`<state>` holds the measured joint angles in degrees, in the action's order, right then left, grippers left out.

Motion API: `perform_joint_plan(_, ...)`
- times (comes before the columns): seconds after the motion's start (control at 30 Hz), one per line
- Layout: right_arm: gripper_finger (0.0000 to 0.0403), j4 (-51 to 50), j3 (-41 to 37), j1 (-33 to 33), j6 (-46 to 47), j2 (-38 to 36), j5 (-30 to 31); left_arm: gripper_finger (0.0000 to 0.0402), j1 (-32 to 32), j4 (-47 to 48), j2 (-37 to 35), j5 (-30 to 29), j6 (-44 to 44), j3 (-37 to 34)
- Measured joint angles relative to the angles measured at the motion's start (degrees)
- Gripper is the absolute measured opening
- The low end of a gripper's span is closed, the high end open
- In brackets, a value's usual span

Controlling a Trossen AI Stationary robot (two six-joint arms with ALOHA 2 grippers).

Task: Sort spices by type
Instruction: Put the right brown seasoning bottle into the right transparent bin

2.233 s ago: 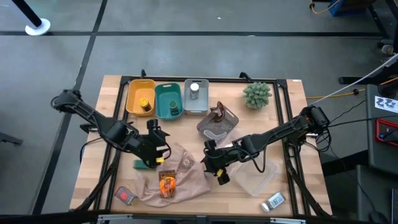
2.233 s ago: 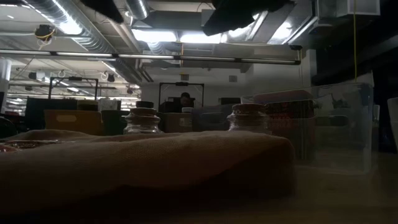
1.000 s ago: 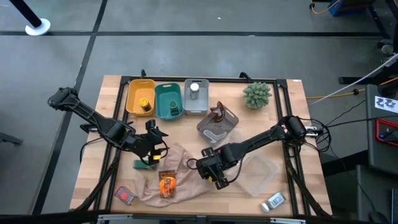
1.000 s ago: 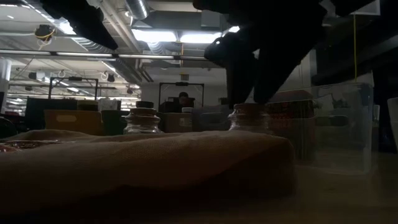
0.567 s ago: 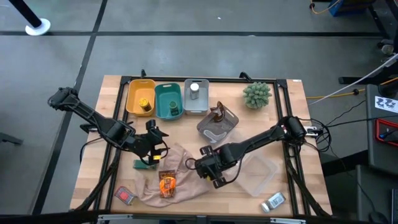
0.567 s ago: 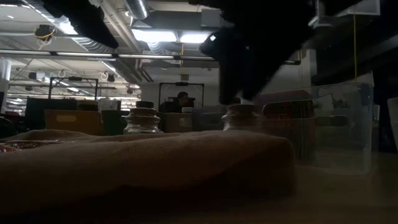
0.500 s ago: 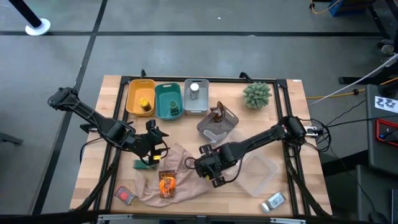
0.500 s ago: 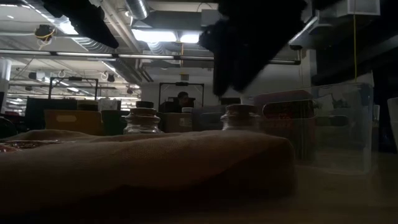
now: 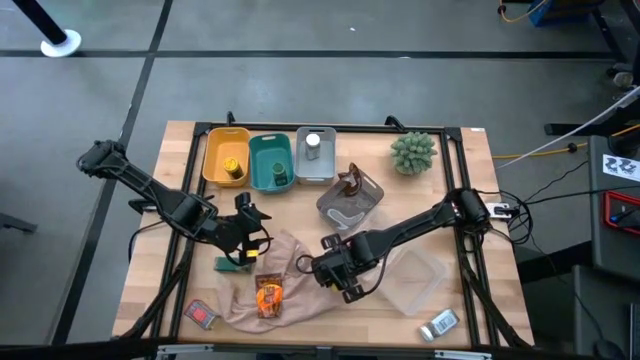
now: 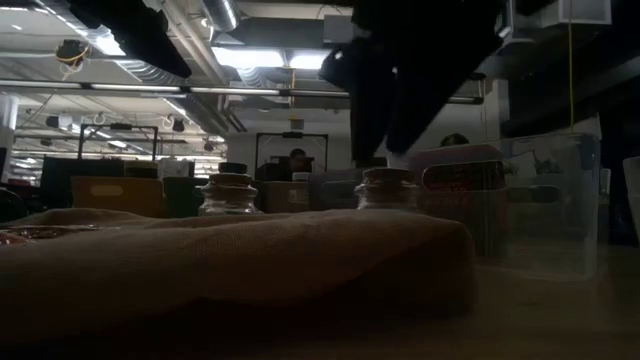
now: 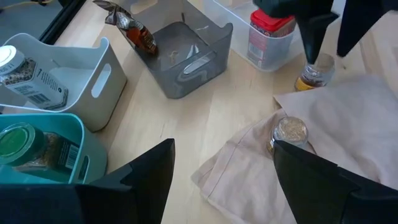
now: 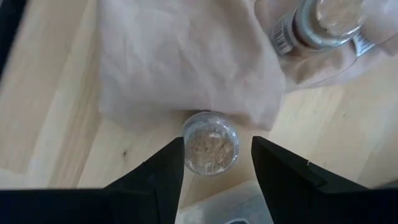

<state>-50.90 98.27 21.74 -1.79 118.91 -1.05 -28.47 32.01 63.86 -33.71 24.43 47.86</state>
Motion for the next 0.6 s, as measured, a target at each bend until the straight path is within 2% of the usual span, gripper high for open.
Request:
perform_joint_plan(0.4, 0.0186, 1.84, -0.02, 0.00, 0.01, 0.66, 1.52, 0.0255, -0.86, -3.35, -0.30, -0.10, -2.51, -4.75)
perform_joint_plan(0.6, 0.0186, 1.48, -0.02, 0.00, 0.16, 0.66, 1.52, 0.0255, -0.69, -11.98, -7.06, -0.19, -8.39, -10.66)
